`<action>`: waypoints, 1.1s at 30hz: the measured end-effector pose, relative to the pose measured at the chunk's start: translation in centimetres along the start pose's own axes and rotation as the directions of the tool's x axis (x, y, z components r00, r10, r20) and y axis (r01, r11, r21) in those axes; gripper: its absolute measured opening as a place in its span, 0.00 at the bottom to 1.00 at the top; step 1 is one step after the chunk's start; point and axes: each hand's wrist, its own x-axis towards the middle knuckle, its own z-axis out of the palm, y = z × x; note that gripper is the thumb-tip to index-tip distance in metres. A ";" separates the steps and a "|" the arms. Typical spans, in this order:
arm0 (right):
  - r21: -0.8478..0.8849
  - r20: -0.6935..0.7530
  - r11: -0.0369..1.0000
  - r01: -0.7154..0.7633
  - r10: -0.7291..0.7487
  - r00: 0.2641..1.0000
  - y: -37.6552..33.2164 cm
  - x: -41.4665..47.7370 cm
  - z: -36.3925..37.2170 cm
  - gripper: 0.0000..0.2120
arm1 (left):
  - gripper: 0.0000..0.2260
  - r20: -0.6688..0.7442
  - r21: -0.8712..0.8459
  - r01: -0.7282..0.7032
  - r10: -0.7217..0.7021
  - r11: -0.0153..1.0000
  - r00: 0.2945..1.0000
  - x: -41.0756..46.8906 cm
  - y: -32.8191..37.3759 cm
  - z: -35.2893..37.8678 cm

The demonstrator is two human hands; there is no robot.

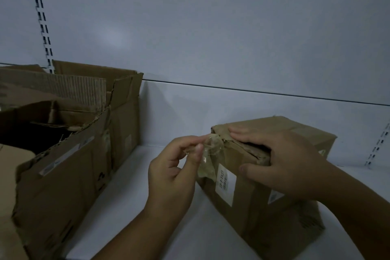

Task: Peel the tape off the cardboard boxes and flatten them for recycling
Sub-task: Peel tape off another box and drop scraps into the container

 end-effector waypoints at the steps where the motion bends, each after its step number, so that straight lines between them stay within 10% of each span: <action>1: 0.011 -0.002 1.000 -0.006 0.006 1.000 -0.1 0.0 0.0 0.33 | 0.08 -0.009 0.005 -0.004 0.004 1.000 1.000 -0.2 0.0 0.0; 7: 0.055 -0.028 0.998 -0.031 0.032 0.999 -0.3 0.0 0.0 0.33 | 0.12 -0.008 0.181 -0.124 0.127 0.976 0.992 -0.2 -0.5 -0.2; 12: 0.002 -0.030 1.000 -0.014 0.014 0.999 -0.6 -0.1 -0.1 0.32 | 0.14 0.263 -0.061 0.055 -0.037 0.997 0.964 -0.4 -0.5 -0.5; 21: 0.043 -0.039 0.999 0.003 -0.001 0.999 -0.4 0.0 0.0 0.33 | 0.07 0.290 -0.091 0.202 -0.168 0.975 0.942 -0.4 -0.5 -0.5; 33: 0.011 -0.048 1.000 0.010 -0.009 0.999 0.1 0.1 0.2 0.33 | 0.18 -0.067 -0.140 0.307 -0.319 0.941 0.945 0.1 -0.5 -0.1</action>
